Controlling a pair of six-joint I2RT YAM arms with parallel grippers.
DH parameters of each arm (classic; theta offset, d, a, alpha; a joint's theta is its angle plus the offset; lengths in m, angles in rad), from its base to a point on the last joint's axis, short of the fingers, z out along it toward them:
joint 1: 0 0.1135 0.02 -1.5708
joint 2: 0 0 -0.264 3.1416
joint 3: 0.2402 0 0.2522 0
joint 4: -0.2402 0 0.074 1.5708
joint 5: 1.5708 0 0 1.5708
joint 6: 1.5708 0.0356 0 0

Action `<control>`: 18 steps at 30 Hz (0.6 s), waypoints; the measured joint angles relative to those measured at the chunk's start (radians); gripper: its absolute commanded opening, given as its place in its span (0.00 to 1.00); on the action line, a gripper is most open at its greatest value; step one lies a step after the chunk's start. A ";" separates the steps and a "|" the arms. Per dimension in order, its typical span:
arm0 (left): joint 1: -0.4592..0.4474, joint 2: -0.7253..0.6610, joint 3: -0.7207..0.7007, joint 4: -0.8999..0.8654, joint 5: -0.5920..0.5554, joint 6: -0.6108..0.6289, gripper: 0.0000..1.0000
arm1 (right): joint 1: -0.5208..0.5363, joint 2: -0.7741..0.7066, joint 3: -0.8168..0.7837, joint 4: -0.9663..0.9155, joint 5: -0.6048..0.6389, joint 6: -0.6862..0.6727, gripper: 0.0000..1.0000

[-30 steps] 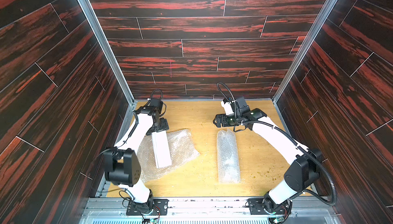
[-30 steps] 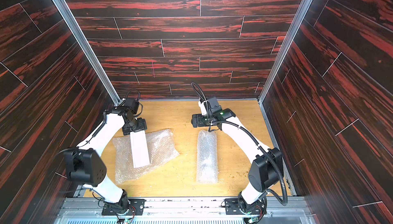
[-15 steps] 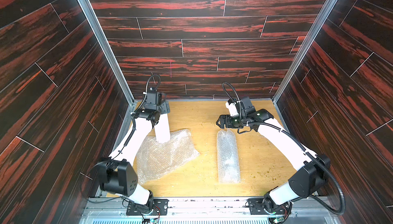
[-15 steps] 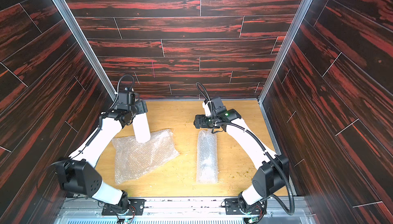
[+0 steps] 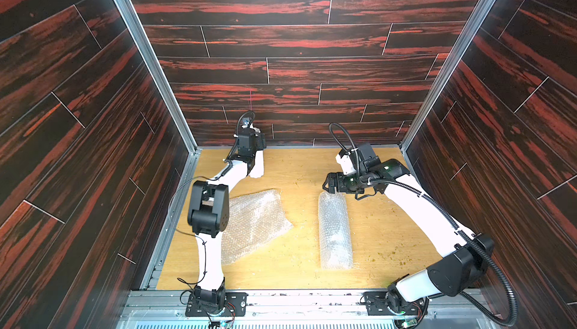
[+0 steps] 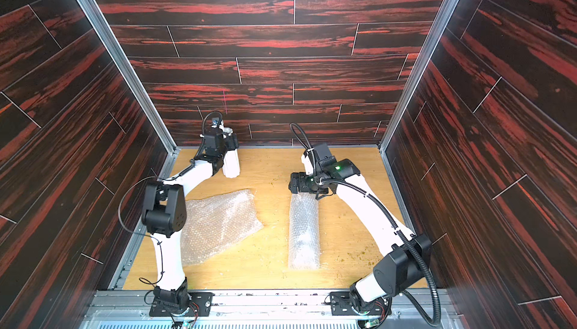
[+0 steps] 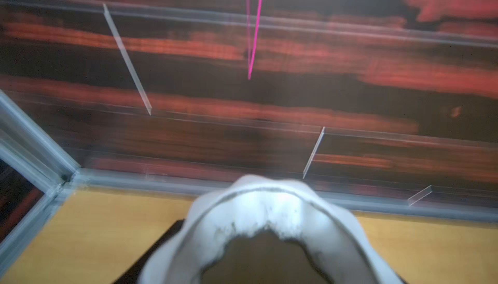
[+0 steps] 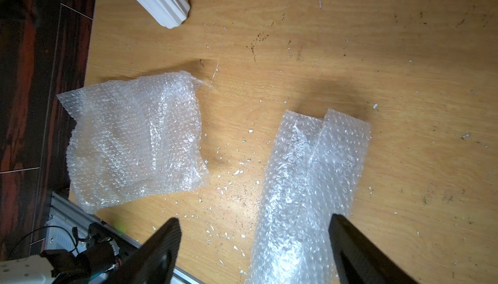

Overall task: Unwrap the vase from the bubble wrap
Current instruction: Place the vase at the center of the board.

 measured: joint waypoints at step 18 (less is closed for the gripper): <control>-0.004 -0.068 -0.209 0.232 -0.018 0.005 0.17 | -0.018 0.102 0.136 -0.030 -0.006 -0.073 0.89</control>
